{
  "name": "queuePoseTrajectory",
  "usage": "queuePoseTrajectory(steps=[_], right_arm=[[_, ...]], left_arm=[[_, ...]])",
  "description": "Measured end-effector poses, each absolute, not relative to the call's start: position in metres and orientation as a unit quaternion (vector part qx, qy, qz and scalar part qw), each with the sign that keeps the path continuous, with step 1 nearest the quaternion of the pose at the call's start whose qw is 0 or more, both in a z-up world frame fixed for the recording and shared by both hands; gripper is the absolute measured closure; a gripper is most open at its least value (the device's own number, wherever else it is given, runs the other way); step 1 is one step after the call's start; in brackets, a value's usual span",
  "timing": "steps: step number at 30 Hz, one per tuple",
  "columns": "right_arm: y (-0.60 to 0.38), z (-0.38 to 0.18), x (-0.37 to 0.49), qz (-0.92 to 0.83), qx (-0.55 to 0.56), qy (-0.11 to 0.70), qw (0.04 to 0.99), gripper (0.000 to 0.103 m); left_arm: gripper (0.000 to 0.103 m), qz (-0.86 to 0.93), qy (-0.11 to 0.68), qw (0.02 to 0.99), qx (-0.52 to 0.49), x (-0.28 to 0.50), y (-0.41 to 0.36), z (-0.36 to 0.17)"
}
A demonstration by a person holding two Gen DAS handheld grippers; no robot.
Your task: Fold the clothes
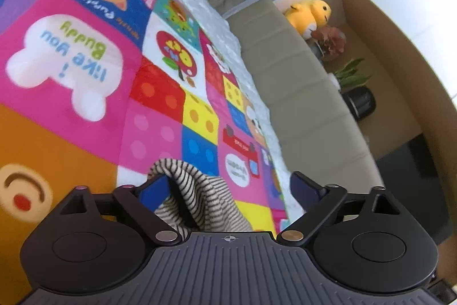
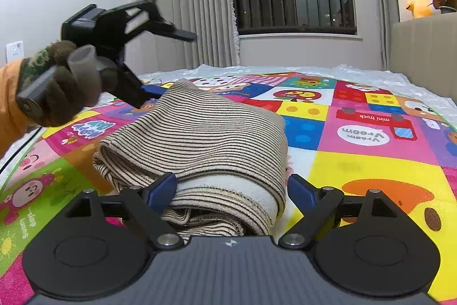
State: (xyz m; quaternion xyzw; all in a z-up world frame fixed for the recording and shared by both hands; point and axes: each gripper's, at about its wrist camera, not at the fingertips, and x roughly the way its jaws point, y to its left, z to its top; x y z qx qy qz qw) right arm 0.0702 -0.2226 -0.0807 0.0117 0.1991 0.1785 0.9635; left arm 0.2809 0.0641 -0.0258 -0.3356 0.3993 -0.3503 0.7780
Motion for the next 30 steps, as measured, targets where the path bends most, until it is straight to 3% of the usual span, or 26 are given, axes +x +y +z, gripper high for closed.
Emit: queuePoseTrajectory(steps=[3,6,14,17,19,20,21,22,23,24,30], right_arm=[[-0.223,-0.081,0.071,0.178,0.013,0.2,0.963,0.017],[-0.223,-0.081,0.071,0.177,0.011,0.2,0.964,0.017],[-0.223,-0.082,0.072,0.171,0.009,0.199,0.965,0.013],[-0.224,-0.082,0.073,0.172,0.011,0.199,0.965,0.011],[-0.223,-0.082,0.073,0.174,0.011,0.198,0.965,0.01],[-0.223,-0.082,0.073,0.174,0.011,0.198,0.964,0.01],[-0.223,-0.082,0.073,0.175,0.011,0.198,0.964,0.01],[-0.223,-0.083,0.074,0.177,0.012,0.2,0.964,0.01],[-0.224,-0.083,0.075,0.179,0.013,0.202,0.963,0.01],[-0.224,-0.083,0.076,0.179,0.014,0.204,0.962,0.01],[-0.223,-0.084,0.097,0.222,0.025,0.266,0.938,0.01]], left_arm=[[0.005,-0.351,0.39,0.782,-0.337,0.271,0.071,-0.019],[0.015,-0.372,0.373,0.778,-0.343,0.264,0.07,-0.01],[0.017,-0.392,0.398,0.767,-0.317,0.258,0.034,-0.022],[0.032,-0.348,0.429,0.788,-0.271,0.261,0.028,-0.041],[0.047,-0.34,0.425,0.796,-0.264,0.26,0.034,-0.048],[0.047,-0.335,0.42,0.799,-0.269,0.257,0.039,-0.047],[0.046,-0.33,0.413,0.807,-0.265,0.252,0.042,-0.042],[0.036,-0.322,0.403,0.821,-0.245,0.245,0.043,-0.033],[0.024,-0.314,0.393,0.835,-0.224,0.237,0.044,-0.025],[0.005,-0.3,0.382,0.851,-0.199,0.228,0.043,-0.017],[0.001,-0.323,0.419,0.824,-0.201,0.204,0.03,-0.012]])
